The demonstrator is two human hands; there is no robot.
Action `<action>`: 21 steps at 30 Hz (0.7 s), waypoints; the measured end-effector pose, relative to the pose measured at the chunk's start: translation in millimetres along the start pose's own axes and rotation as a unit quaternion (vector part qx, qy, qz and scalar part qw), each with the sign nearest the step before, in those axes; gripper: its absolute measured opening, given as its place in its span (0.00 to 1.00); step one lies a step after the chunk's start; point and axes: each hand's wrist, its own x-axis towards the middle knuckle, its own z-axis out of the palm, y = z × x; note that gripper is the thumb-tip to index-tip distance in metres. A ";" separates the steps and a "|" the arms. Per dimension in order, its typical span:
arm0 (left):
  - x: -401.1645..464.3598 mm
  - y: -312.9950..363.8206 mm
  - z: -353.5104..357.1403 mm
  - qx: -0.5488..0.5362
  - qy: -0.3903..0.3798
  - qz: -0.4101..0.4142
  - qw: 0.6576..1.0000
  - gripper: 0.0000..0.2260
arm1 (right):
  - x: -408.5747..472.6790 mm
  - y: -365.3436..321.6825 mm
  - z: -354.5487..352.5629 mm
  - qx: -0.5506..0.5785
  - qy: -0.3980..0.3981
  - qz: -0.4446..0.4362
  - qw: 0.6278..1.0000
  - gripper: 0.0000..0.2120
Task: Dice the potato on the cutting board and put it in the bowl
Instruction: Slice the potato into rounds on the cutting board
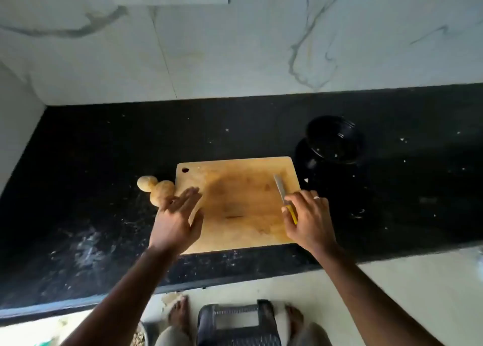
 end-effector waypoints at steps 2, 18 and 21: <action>-6.6 -3.6 15.3 -0.007 -0.010 0.019 1.000 0.19 | -5.8 5.4 13.1 0.014 0.008 0.020 1.000 0.12; -33.3 -18.1 33.6 -0.243 0.093 -0.152 0.954 0.29 | -28.4 15.2 34.1 0.081 0.137 0.074 0.984 0.09; -35.2 -21.2 34.8 -0.243 0.105 -0.147 0.953 0.30 | -29.5 15.5 36.1 0.079 0.140 0.065 0.985 0.07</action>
